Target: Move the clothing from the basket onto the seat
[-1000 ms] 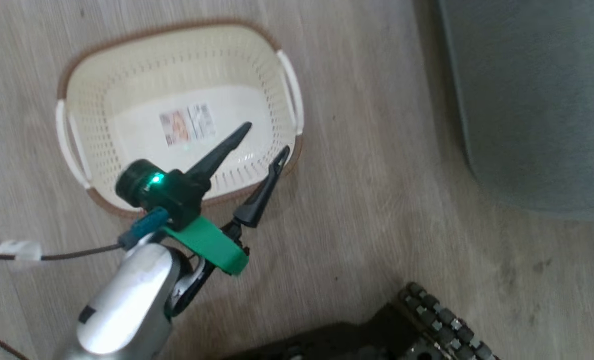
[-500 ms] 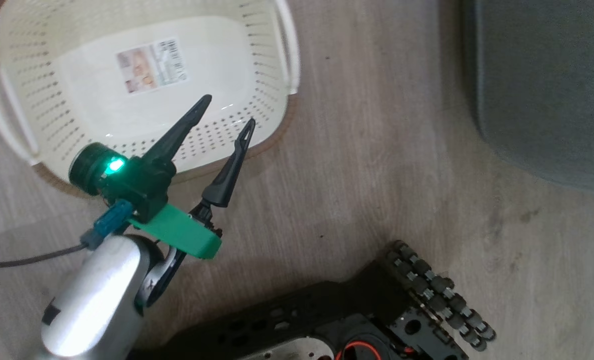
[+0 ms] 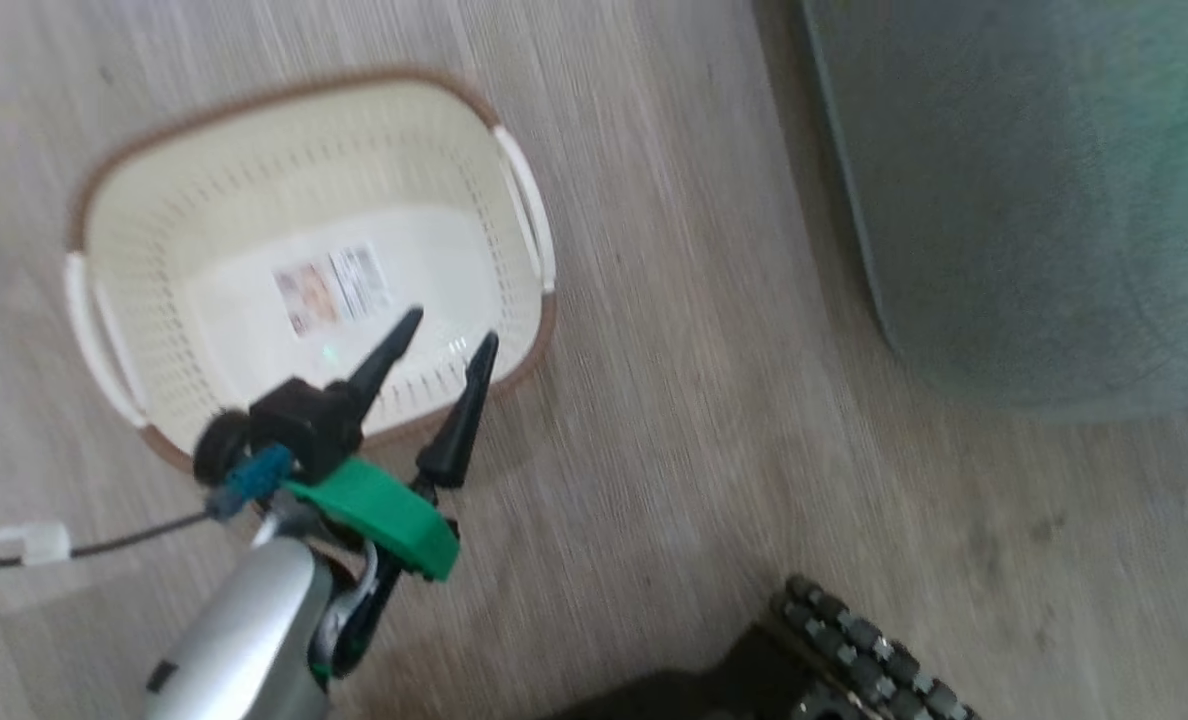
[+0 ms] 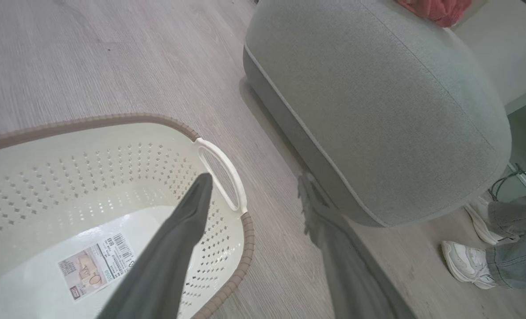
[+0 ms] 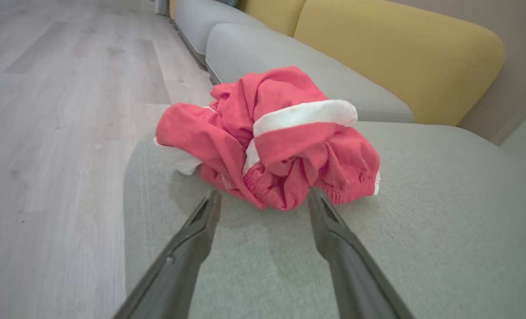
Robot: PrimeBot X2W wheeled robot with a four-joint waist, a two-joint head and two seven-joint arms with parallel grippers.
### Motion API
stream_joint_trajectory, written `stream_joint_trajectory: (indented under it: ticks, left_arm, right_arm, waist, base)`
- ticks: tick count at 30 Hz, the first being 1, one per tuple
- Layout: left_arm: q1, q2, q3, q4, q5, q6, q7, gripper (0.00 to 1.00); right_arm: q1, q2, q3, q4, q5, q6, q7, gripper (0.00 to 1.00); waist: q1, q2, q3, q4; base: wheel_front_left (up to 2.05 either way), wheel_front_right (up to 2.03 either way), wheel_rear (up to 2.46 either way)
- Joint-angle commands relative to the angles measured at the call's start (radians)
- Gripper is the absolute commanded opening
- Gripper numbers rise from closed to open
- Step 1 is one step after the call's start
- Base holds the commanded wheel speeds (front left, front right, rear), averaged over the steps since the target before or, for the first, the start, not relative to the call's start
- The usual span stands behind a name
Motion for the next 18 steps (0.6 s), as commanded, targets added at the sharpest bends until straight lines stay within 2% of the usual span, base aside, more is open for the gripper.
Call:
stream_joint_trajectory:
  ticks: [1, 5, 10, 11, 18]
  left_arm:
    - [0.034, -0.020, 0.037, 0.023, -0.009, 0.003, -0.018, 1.00]
    - [0.059, -0.067, 0.090, 0.095, -0.012, 0.012, -0.026, 1.00]
    - [0.128, -0.116, 0.213, 0.114, 0.022, 0.021, -0.026, 1.00]
    - [0.128, -0.116, 0.213, 0.114, 0.022, 0.021, -0.026, 1.00]
    - [0.202, -0.155, 0.327, 0.149, 0.073, -0.017, -0.027, 1.00]
  right_arm:
    - [0.107, -0.025, 0.039, -0.082, 0.036, 0.000, -0.006, 1.00]
    - [0.295, -0.011, 0.055, -0.186, 0.074, 0.000, -0.006, 1.00]
    - [0.477, 0.065, 0.070, -0.301, 0.077, 0.000, -0.006, 1.00]
    - [0.477, 0.065, 0.070, -0.301, 0.077, 0.000, -0.006, 1.00]
    - [0.637, 0.148, 0.123, -0.370, 0.013, 0.000, -0.006, 1.00]
  waist:
    - [0.0001, 0.0000, -0.195, 0.048]
    - [0.0001, 0.0000, -0.325, 0.109]
    - [0.0001, 0.0000, -0.454, 0.175]
    - [0.0001, 0.0000, -0.454, 0.175]
    - [0.0001, 0.0000, -0.576, 0.260]
  base:
    - [0.00, 0.00, 0.00]
    - [0.00, 0.00, 0.00]
    - [0.00, 0.00, 0.00]
    - [0.00, 0.00, 0.00]
    - [0.00, 0.00, 0.00]
